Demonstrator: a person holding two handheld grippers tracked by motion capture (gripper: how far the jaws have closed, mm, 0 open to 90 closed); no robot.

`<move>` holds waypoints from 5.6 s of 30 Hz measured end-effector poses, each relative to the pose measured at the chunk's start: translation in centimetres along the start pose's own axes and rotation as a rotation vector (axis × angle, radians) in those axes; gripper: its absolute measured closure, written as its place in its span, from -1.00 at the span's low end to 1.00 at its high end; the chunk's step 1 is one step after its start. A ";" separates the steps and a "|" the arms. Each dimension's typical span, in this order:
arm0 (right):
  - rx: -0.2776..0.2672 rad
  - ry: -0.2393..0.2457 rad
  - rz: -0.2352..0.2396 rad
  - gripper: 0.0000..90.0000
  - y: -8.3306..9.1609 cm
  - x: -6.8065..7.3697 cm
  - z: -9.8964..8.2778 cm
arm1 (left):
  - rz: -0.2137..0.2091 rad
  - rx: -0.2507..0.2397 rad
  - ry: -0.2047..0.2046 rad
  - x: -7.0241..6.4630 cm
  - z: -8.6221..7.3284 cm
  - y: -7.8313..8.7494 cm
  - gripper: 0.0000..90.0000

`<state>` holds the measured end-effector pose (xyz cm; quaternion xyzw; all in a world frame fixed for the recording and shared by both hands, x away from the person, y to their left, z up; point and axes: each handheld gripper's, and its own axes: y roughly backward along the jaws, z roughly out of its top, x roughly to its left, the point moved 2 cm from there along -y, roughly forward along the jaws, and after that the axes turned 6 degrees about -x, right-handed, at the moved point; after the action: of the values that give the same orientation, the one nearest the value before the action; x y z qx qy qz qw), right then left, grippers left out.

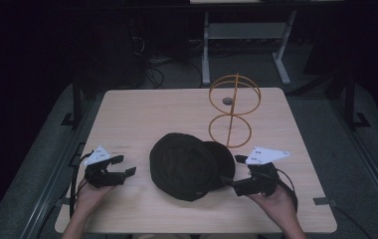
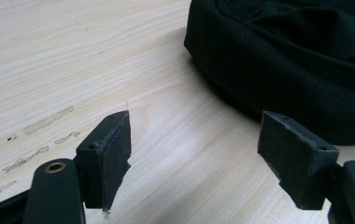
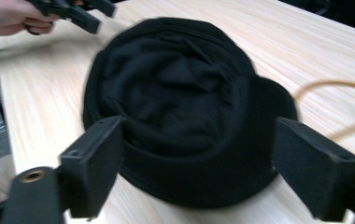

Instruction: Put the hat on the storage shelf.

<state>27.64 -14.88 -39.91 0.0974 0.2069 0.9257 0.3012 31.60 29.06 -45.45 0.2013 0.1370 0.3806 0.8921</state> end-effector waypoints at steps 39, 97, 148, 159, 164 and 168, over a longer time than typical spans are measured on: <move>0.197 0.030 0.204 -0.05 -10.2 7.6 0.3 | -0.018 0.003 0.001 -0.1 -0.1 -0.2 -0.44; 0.106 0.102 0.287 0.87 -5.2 4.4 4.4 | -0.123 -0.044 0.006 -2.3 1.3 -0.7 -0.45; -0.023 0.148 0.344 0.87 -3.9 2.6 10.2 | -0.386 -0.179 -0.094 -7.1 10.9 -5.5 0.89; -0.084 0.079 0.374 0.86 -3.7 1.6 9.8 | -0.337 -0.213 -0.119 -7.1 12.6 -4.0 0.93; -0.131 0.033 0.401 0.84 -3.7 1.3 9.8 | -0.316 -0.223 -0.129 -7.2 13.6 -3.0 0.93; -0.140 0.009 0.402 0.74 -3.8 0.9 9.9 | -0.303 -0.230 -0.135 -7.1 14.7 -2.3 0.93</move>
<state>31.91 -8.37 -32.72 0.1114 0.1197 0.9797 0.1158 34.14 18.65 -32.93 0.1002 0.0615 0.2407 0.9635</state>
